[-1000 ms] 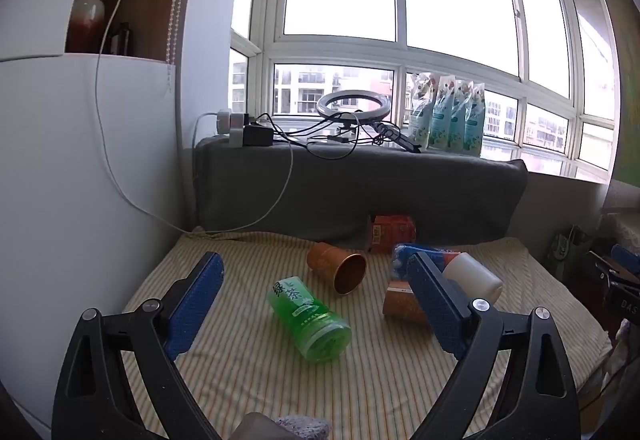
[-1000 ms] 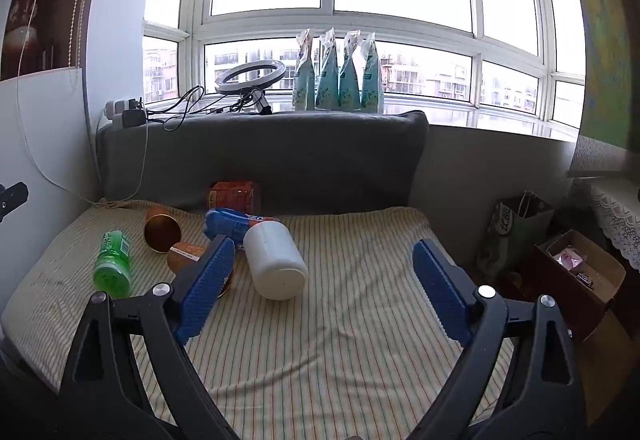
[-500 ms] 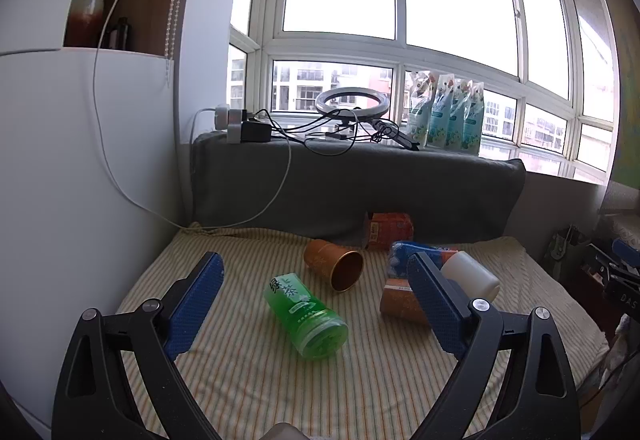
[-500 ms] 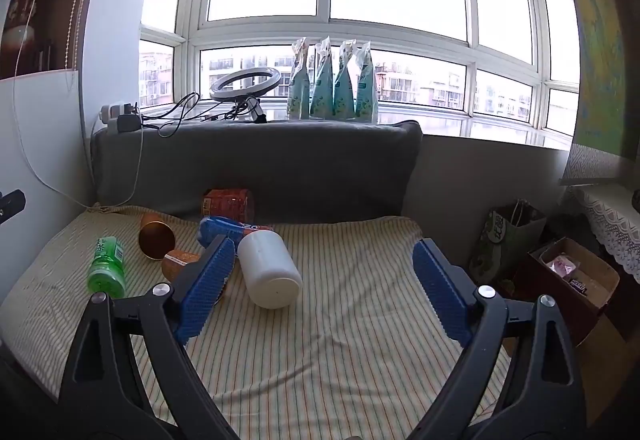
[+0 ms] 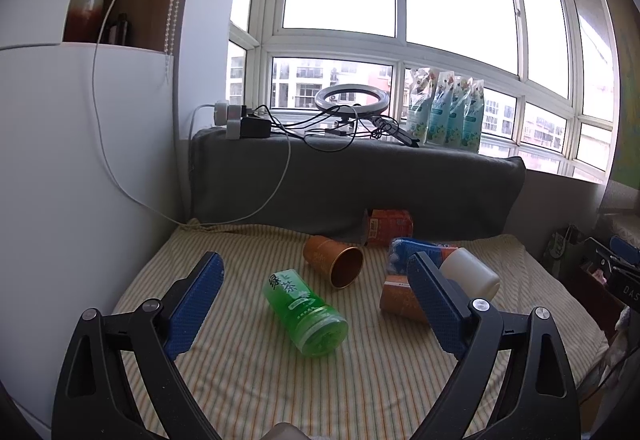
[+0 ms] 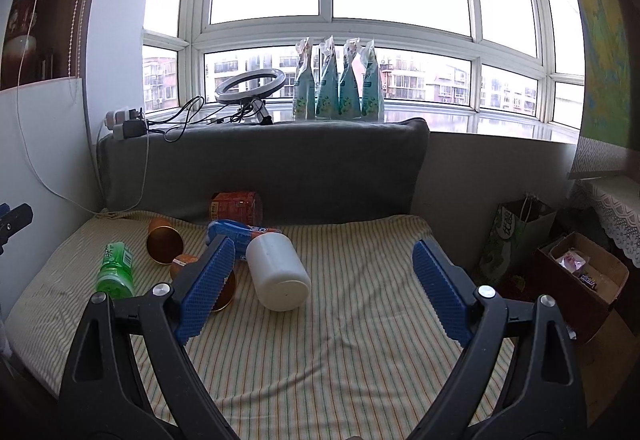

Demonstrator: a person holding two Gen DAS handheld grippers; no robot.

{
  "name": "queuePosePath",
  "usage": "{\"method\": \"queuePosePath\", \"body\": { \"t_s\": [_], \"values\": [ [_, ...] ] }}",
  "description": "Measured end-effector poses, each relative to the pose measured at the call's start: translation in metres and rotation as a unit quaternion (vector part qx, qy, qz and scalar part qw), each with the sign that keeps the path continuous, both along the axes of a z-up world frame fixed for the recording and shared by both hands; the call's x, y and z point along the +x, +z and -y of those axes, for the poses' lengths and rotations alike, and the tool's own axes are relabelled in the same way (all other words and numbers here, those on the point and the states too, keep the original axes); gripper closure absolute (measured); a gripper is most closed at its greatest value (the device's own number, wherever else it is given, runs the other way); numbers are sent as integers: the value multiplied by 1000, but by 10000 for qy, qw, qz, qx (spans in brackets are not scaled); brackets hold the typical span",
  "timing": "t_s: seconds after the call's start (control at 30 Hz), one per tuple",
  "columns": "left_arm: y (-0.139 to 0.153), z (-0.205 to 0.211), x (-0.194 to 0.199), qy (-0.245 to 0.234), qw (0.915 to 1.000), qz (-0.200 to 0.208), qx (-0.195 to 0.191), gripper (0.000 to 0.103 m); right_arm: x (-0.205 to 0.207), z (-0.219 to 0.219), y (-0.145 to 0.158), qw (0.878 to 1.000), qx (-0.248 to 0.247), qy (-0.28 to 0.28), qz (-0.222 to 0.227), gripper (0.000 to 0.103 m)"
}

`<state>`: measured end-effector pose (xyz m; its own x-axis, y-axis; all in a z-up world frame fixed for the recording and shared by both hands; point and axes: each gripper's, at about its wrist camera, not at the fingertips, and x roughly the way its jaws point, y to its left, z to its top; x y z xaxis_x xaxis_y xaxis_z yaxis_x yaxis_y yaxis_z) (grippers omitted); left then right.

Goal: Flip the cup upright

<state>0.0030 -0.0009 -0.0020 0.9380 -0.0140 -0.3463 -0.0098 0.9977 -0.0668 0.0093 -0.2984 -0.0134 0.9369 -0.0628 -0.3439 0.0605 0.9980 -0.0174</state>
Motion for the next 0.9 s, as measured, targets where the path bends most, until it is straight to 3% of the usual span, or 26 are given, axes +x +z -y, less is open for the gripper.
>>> {"method": "queuePosePath", "body": {
  "t_s": [0.9],
  "values": [
    [-5,0,1,-23,10000,-29,-2,10,4,-2,-2,10000,-1,33,-26,10]
  ]
}}
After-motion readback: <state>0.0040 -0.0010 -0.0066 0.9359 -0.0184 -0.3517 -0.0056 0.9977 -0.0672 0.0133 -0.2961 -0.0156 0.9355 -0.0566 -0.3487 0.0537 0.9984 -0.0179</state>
